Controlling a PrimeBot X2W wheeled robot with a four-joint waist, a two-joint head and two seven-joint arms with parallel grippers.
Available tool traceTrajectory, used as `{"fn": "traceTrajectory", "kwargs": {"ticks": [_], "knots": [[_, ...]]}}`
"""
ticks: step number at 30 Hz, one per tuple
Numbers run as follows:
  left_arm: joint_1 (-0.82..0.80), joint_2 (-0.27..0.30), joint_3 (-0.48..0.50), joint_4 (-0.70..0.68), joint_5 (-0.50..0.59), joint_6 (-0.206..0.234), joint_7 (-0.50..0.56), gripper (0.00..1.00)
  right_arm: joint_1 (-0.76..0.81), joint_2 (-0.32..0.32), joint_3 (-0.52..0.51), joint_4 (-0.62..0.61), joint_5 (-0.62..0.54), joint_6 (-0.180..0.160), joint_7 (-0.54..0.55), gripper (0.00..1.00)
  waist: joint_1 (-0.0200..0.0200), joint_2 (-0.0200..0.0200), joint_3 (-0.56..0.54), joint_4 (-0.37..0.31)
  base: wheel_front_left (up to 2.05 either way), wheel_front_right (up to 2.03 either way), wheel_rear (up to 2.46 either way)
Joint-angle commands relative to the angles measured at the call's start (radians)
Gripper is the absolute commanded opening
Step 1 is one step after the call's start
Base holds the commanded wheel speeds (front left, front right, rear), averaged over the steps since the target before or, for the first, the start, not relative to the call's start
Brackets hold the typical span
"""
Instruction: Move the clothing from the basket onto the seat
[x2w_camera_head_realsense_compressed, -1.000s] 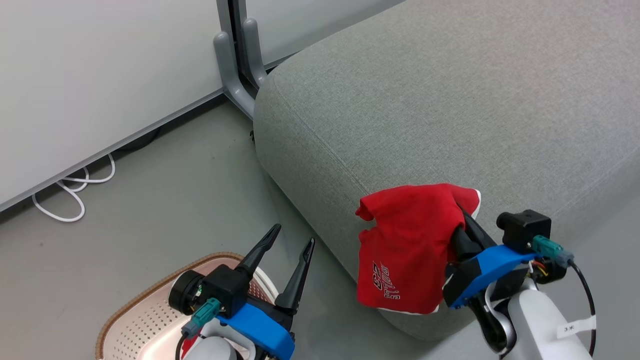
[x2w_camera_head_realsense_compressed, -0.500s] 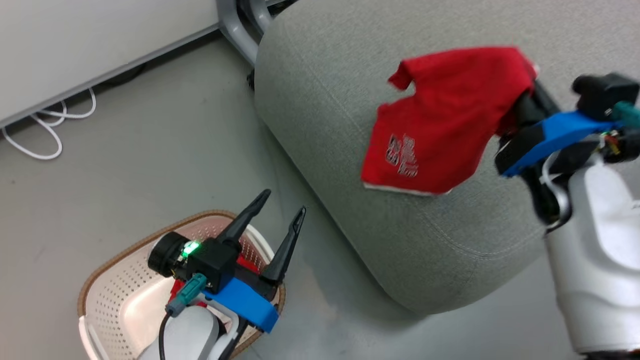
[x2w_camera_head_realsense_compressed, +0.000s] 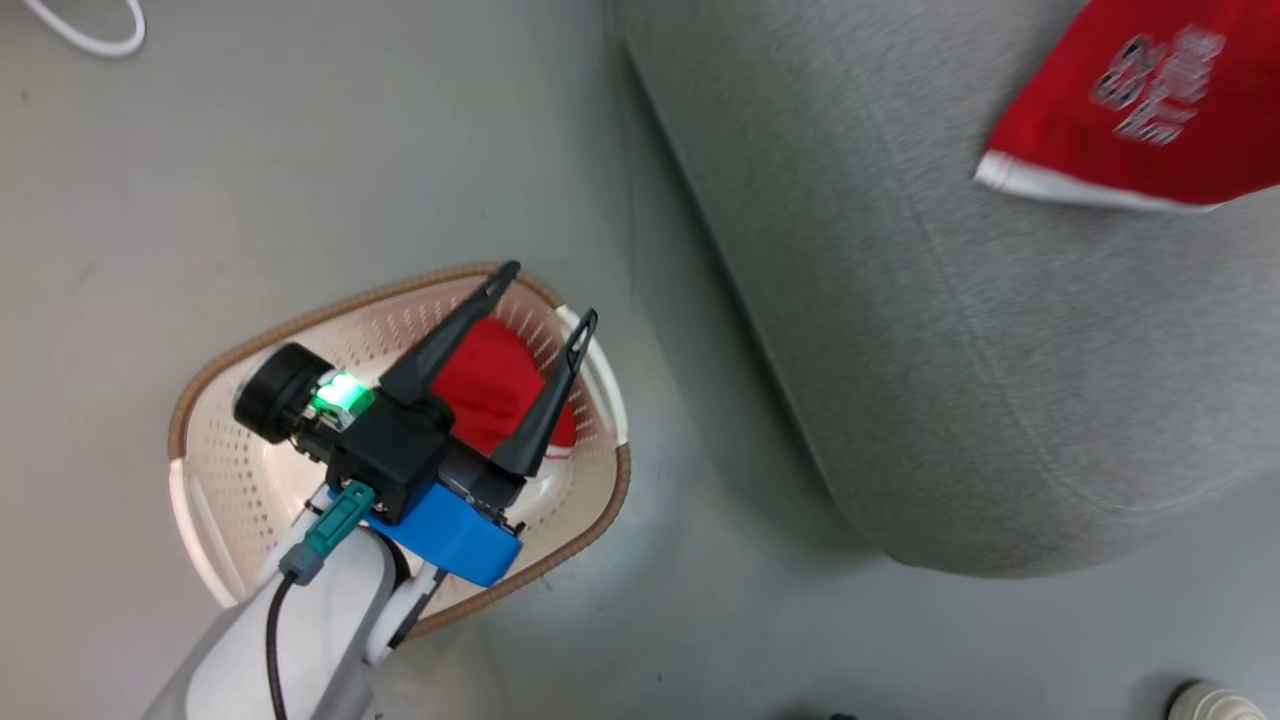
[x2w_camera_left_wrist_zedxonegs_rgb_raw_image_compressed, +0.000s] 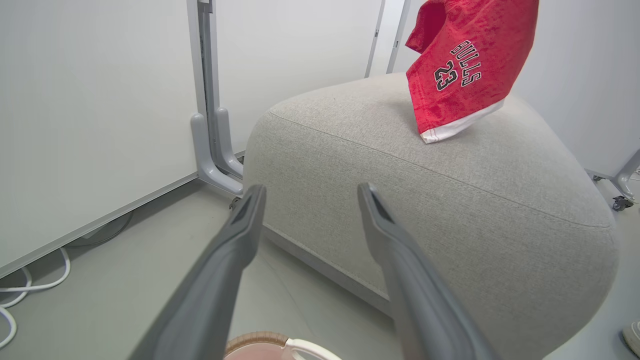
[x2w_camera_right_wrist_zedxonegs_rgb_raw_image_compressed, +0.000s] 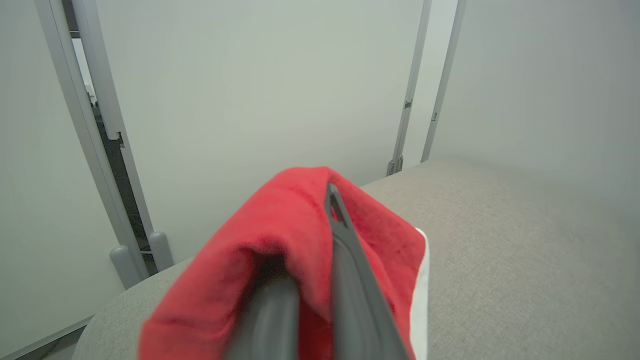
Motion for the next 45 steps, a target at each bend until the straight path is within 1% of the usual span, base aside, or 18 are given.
{"fn": "traceTrajectory", "kwargs": {"ticks": [1,5,9,12,19,25,26,27,28,29,39,45], "knots": [[-0.021,0.009,0.000,-0.008,0.005,-0.002,-0.004,1.00,-0.019,-0.006,-0.015,0.004,-0.007,0.000,-0.011,0.00,-0.0002,0.0000,0.065,0.044,0.00,0.00,0.00],[-0.044,0.029,-0.012,-0.033,0.013,-0.002,-0.005,1.00,-0.035,-0.034,-0.097,0.028,-0.032,0.000,-0.061,0.00,-0.0002,0.0000,0.104,0.061,0.00,0.00,0.00],[-0.050,0.036,-0.009,-0.052,0.019,-0.002,-0.005,1.00,-0.014,-0.039,-0.158,0.089,-0.061,0.000,-0.086,0.00,-0.0002,0.0000,0.127,0.074,0.00,0.00,0.00],[-0.055,0.040,-0.007,-0.062,0.024,-0.002,-0.005,1.00,0.006,-0.031,-0.191,0.144,-0.079,0.000,-0.100,0.00,-0.0002,0.0000,0.140,0.078,0.00,0.00,0.00],[-0.042,0.044,0.005,-0.064,0.027,-0.002,-0.004,1.00,0.019,-0.021,-0.228,0.252,-0.124,0.000,-0.132,0.00,-0.0002,0.0000,0.150,0.076,0.00,0.00,0.00],[-0.045,0.039,0.016,-0.057,0.028,-0.002,-0.005,1.00,-0.009,-0.016,-0.225,0.293,-0.149,0.000,-0.153,0.00,-0.0002,0.0000,0.147,0.070,0.00,0.00,0.00],[-0.048,0.037,0.016,-0.056,0.029,-0.002,-0.005,1.00,-0.013,-0.015,-0.220,0.299,-0.152,0.000,-0.153,0.03,-0.0002,0.0000,0.146,0.069,0.00,0.00,0.00],[-0.051,0.034,0.016,-0.055,0.030,-0.002,-0.005,1.00,-0.016,-0.015,-0.216,0.305,-0.156,0.000,-0.155,0.16,-0.0002,0.0000,0.145,0.069,0.00,0.00,0.00],[-0.053,0.031,0.015,-0.054,0.031,-0.002,-0.005,1.00,-0.018,-0.016,-0.215,0.309,-0.160,0.000,-0.157,0.60,-0.0002,0.0000,0.144,0.069,0.00,0.00,0.00],[-0.054,0.029,0.014,-0.053,0.032,-0.002,-0.005,1.00,-0.020,-0.017,-0.213,0.314,-0.161,0.000,-0.160,1.00,-0.0002,0.0000,0.143,0.070,0.00,0.00,0.00],[-0.060,0.008,0.021,-0.048,0.023,-0.002,-0.004,1.00,-0.021,-0.044,-0.200,0.352,-0.161,0.000,-0.171,1.00,-0.0002,0.0000,0.130,0.084,0.00,0.00,0.00],[-0.052,-0.027,0.025,-0.043,0.018,-0.002,-0.004,1.00,0.011,-0.071,-0.179,0.355,-0.148,0.000,-0.175,1.00,-0.0002,0.0000,0.097,0.102,0.00,0.00,0.00]]}}
